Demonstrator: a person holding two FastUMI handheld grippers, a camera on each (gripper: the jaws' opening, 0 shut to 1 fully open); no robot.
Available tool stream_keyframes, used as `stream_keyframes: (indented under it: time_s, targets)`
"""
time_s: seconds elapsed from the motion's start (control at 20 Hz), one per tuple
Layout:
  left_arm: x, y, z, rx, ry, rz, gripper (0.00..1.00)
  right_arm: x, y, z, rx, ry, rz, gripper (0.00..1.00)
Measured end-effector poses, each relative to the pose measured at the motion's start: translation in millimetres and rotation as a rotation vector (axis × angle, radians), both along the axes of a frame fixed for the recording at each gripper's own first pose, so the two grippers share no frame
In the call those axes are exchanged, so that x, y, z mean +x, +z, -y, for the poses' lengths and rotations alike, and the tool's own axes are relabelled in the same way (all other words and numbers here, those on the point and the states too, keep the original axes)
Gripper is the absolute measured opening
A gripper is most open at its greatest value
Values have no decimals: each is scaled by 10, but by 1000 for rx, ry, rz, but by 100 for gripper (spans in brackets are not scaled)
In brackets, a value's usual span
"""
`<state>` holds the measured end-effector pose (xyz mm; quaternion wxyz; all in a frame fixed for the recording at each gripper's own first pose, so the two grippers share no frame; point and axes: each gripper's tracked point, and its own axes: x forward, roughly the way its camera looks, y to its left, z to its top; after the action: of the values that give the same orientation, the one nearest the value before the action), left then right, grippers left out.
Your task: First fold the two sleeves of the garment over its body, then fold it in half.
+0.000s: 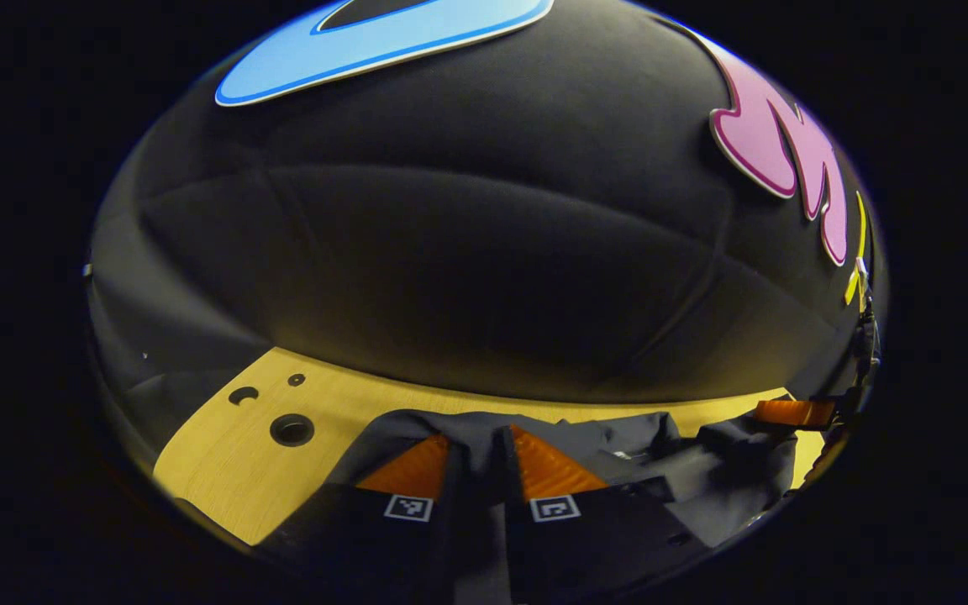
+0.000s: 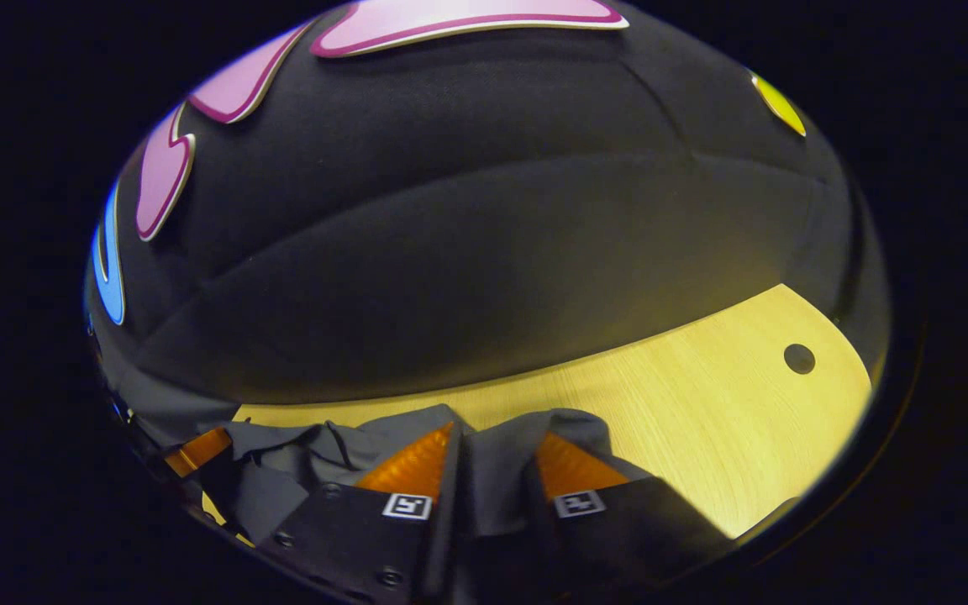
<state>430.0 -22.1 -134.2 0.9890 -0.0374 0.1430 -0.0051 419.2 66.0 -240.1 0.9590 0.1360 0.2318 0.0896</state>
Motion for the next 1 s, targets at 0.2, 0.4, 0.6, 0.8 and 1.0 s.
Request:
stream_keyframes:
  time_s: [0.2, 0.4, 0.6, 0.8, 1.0]
  targets:
    - [-215, 120, -36, 33, -9, 7, 61, -178, 184, -83, -54, 43, 41, 81]
    - [-575, 433, -46, 12, 1, 45, 93, -438, 429, -47, -117, 44, 100, 98]
    - [-1107, 761, -82, -11, 20, 94, 96, -889, 715, -2, -152, 49, 130, 99]
    - [-1763, 1067, -130, -1, 30, 156, 96, -1450, 1123, 104, -204, 32, 210, 98]
    - [-2466, 1268, -176, -52, 16, 177, 96, -2160, 1440, 137, -230, 22, 238, 99]
